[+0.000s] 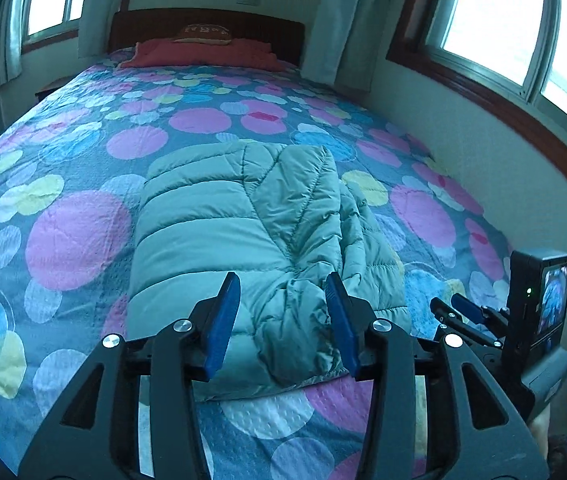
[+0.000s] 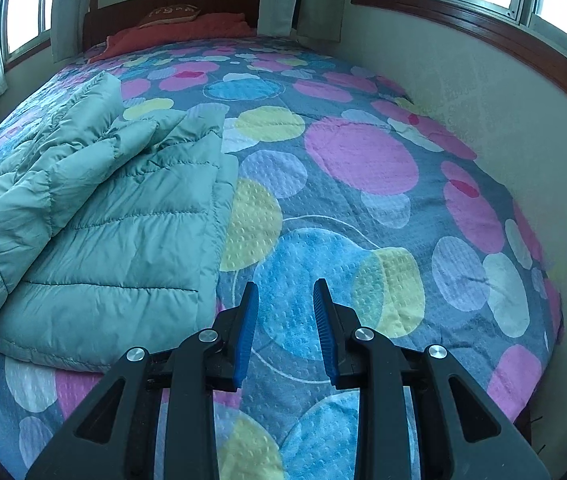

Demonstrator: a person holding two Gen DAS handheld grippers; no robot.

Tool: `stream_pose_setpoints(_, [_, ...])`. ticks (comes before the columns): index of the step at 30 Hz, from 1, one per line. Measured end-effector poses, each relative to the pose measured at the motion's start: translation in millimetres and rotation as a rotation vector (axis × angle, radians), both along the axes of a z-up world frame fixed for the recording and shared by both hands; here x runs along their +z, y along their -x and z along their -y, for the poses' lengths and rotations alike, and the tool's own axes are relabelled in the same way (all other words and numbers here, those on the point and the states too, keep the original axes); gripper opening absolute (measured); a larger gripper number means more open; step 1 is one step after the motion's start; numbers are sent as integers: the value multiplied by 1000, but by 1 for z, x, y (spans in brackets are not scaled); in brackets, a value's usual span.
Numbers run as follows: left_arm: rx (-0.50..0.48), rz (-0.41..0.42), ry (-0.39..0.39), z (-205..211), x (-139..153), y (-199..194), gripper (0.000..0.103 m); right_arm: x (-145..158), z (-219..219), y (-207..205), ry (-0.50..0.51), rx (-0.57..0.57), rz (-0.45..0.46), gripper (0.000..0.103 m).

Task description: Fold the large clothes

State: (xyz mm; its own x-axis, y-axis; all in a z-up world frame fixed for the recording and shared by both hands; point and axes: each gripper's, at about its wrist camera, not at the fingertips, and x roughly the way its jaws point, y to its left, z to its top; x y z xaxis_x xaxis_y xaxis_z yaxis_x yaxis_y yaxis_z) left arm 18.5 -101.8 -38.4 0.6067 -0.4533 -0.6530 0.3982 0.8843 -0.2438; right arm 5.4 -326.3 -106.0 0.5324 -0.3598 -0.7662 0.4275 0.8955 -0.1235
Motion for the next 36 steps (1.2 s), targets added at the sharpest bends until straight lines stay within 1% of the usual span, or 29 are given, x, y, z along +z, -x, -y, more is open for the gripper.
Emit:
stream_pose_setpoints(2, [8, 1, 45, -14, 7, 2, 44, 2, -4, -2, -3, 8, 2, 30])
stream_pose_setpoints(3, [22, 9, 57, -21, 11, 3, 47, 4, -5, -2, -11, 9, 6, 32])
stream_pose_setpoints(4, [42, 10, 72, -30, 12, 1, 50, 5, -5, -2, -25, 9, 14, 39])
stream_pose_setpoints(5, [61, 0, 103, -39, 13, -2, 50, 7, -5, -3, -40, 7, 22, 43])
stream_pose_setpoints(6, [86, -14, 139, -48, 11, -7, 51, 8, -6, -3, -54, 7, 27, 43])
stream_pose_setpoints(8, [158, -53, 185, -67, 4, -19, 51, 11, -7, -6, -77, 9, 37, 43])
stream_pose_setpoints(11, [236, -146, 305, -93, -13, -40, 51, 16, -5, -12, -143, 8, 64, 43])
stream_pose_setpoints(13, [276, -212, 377, -106, -28, -55, 51, 19, 0, -17, -228, 3, 100, 43])
stream_pose_setpoints(16, [306, -302, 475, -117, -53, -74, 51, 21, 12, -26, -415, -4, 181, 43])
stream_pose_setpoints(18, [319, -341, 521, -120, -67, -84, 52, 18, 18, -37, -550, -5, 226, 51])
stream_pose_setpoints(19, [319, -362, 546, -121, -74, -88, 53, 16, 19, -43, -613, -3, 244, 57])
stream_pose_setpoints(20, [321, -386, 569, -122, -82, -93, 53, 13, 19, -49, -667, 5, 255, 59])
stream_pose_setpoints(23, [336, -451, 628, -122, -102, -105, 53, 5, 17, -71, -791, 25, 278, 60])
stream_pose_setpoints(25, [347, -476, 657, -120, -111, -111, 54, 1, 14, -84, -841, 26, 281, 64])
stream_pose_setpoints(28, [347, -491, 694, -117, -117, -116, 58, -6, 6, -104, -867, 42, 257, 65])
stream_pose_setpoints(31, [335, -491, 691, -112, -119, -119, 59, -13, -1, -121, -892, 57, 235, 65])
stream_pose_setpoints(32, [329, -488, 687, -110, -118, -120, 59, -14, -1, -124, -882, 55, 232, 65])
stream_pose_setpoints(33, [324, -485, 680, -109, -118, -121, 59, -15, -3, -127, -861, 57, 226, 63])
stream_pose_setpoints(34, [319, -483, 673, -108, -116, -122, 59, -14, -5, -132, -857, 83, 218, 41])
stream_pose_setpoints(35, [312, -480, 666, -107, -115, -122, 59, -12, -8, -135, -861, 109, 218, 22])
stream_pose_setpoints(36, [307, -478, 658, -105, -113, -123, 59, -8, -8, -135, -850, 123, 232, 18])
